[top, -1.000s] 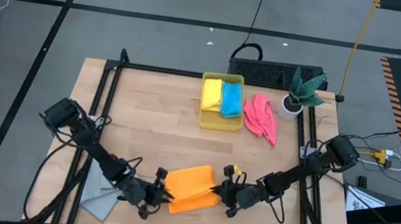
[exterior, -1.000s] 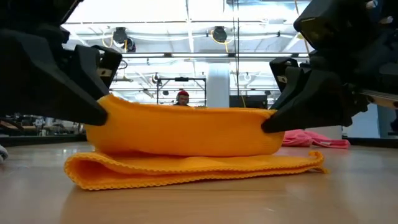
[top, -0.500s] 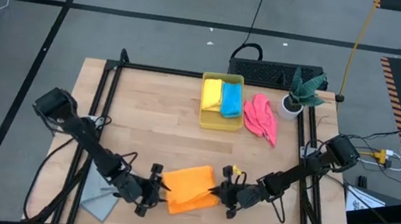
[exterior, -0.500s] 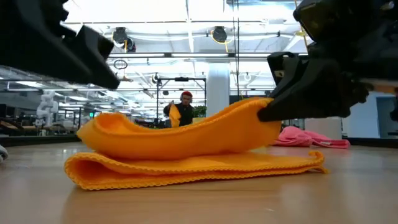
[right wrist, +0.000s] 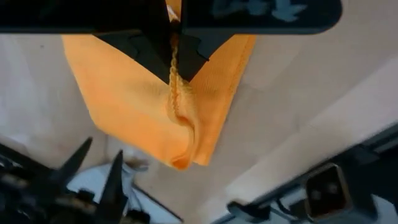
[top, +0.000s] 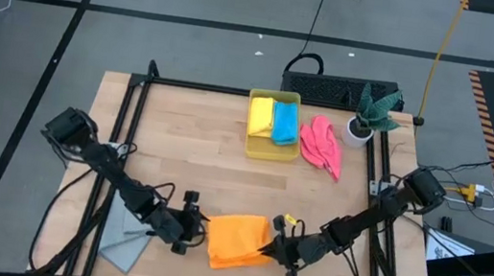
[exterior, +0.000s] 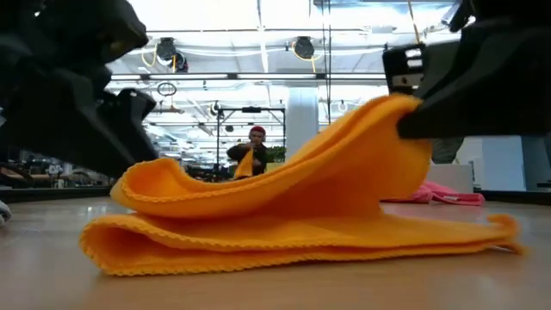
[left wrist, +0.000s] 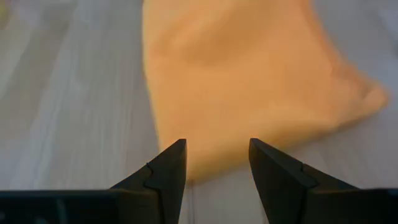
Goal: Fold microfiber towels
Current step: Fold the orange microfiber towel
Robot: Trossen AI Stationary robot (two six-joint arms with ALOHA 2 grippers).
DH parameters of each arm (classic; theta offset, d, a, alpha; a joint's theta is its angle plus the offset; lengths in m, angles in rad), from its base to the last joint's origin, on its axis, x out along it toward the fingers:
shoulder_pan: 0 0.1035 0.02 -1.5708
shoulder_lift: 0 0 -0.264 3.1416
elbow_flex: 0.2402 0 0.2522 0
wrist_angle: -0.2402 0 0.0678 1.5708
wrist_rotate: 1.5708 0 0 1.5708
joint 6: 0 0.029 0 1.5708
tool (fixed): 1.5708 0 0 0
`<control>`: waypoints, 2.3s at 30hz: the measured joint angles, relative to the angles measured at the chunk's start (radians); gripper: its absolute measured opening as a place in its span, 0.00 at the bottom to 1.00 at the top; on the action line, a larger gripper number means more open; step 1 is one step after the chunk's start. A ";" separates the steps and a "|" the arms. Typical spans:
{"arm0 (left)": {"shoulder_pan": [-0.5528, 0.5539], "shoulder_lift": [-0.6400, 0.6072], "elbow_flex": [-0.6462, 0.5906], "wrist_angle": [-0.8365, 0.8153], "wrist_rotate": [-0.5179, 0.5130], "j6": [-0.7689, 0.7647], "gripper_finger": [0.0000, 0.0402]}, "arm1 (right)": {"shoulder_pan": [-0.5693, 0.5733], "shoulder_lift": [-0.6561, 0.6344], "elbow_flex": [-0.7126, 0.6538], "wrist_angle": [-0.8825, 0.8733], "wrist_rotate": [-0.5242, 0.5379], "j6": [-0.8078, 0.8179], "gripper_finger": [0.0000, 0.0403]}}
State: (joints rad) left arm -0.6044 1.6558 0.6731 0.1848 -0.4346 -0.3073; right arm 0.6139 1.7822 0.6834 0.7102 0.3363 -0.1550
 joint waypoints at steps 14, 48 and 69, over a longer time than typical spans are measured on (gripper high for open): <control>0.001 0.036 -0.001 0.234 0.052 0.025 0.44 | 0.003 -0.065 0.001 -0.176 0.001 0.139 0.01; 0.164 0.106 -0.002 0.123 0.109 0.063 0.44 | -0.153 -0.009 0.014 -0.199 -0.082 0.463 0.20; 0.132 -0.037 0.000 -0.026 0.147 0.405 0.38 | -0.140 -0.136 0.011 -0.236 0.186 0.318 0.03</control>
State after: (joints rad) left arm -0.4728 1.6184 0.6734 0.1584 -0.2873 0.0975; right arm 0.4738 1.6466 0.6949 0.4744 0.5224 0.1627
